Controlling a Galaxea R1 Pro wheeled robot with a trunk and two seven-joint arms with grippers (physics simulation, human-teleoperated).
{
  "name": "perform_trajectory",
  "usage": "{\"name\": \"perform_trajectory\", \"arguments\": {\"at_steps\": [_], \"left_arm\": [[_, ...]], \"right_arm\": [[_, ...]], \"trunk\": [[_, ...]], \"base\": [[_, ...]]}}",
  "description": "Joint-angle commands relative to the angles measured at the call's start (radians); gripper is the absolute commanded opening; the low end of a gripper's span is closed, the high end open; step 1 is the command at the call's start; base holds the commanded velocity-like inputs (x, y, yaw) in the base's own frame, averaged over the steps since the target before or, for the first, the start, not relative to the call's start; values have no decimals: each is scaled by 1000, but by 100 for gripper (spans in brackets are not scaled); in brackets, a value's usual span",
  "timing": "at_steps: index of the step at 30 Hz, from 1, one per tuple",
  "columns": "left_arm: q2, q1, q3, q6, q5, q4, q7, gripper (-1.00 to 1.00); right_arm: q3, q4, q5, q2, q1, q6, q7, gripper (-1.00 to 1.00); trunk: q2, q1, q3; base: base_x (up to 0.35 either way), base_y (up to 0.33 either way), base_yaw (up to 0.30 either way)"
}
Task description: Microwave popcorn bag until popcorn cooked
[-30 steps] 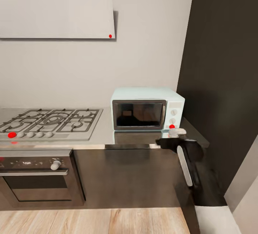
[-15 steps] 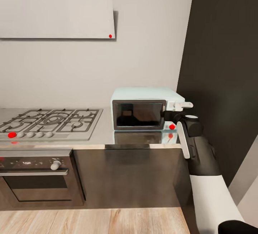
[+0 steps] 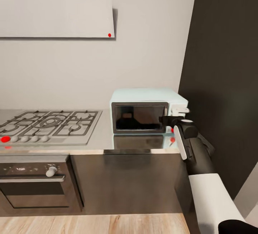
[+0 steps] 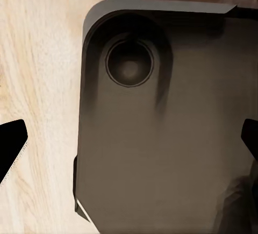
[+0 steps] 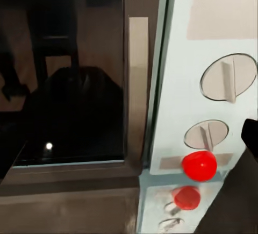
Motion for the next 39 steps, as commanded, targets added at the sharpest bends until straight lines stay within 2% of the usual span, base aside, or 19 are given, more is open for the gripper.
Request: {"name": "perform_trajectory", "arguments": {"at_steps": [1, 5, 7, 9, 11, 12, 16, 19, 23, 39], "left_arm": [[0, 0, 1, -1, 10, 0, 0, 100], [2, 0, 2, -1, 10, 0, 0, 100], [3, 0, 2, -2, 10, 0, 0, 100], [3, 0, 2, -3, 10, 0, 0, 100], [3, 0, 2, -2, 10, 0, 0, 100], [3, 0, 2, -2, 10, 0, 0, 100], [2, 0, 1, -3, 9, 0, 0, 100], [4, 0, 3, -3, 10, 0, 0, 100], [5, 0, 4, -3, 10, 0, 0, 100], [5, 0, 6, -3, 12, -3, 0, 100]], "right_arm": [[1, 0, 0, -1, 0, 5, -2, 100], [2, 2, -10, -34, 0, 4, 49, 100], [2, 6, -3, -66, -7, 3, 85, 100], [0, 9, -10, -87, -8, -11, 106, 100], [-1, 25, -12, -95, -8, -17, 111, 100], [-2, 72, -9, -97, -8, -48, 111, 100], [4, 100, -2, -91, -7, -80, 99, 100], [5, 100, -3, -74, -7, -77, 82, 100], [6, 100, -2, -68, -7, -76, 86, 100], [4, 107, 3, -63, -8, -75, 86, 100]], "trunk": [[0, 0, -1], [0, 0, -1], [0, 0, -1], [0, 0, -1], [0, 0, -1], [0, 0, -1], [0, 0, -1], [0, 0, -1], [0, 0, -1], [0, 0, -1]], "base": [[276, 0, 0], [201, 0, 0], [39, 0, 0], [8, 0, 0], [1, 0, 0], [0, 0, 0], [0, 0, 0], [0, 0, 0], [0, 0, 0], [0, 25, 0]]}}
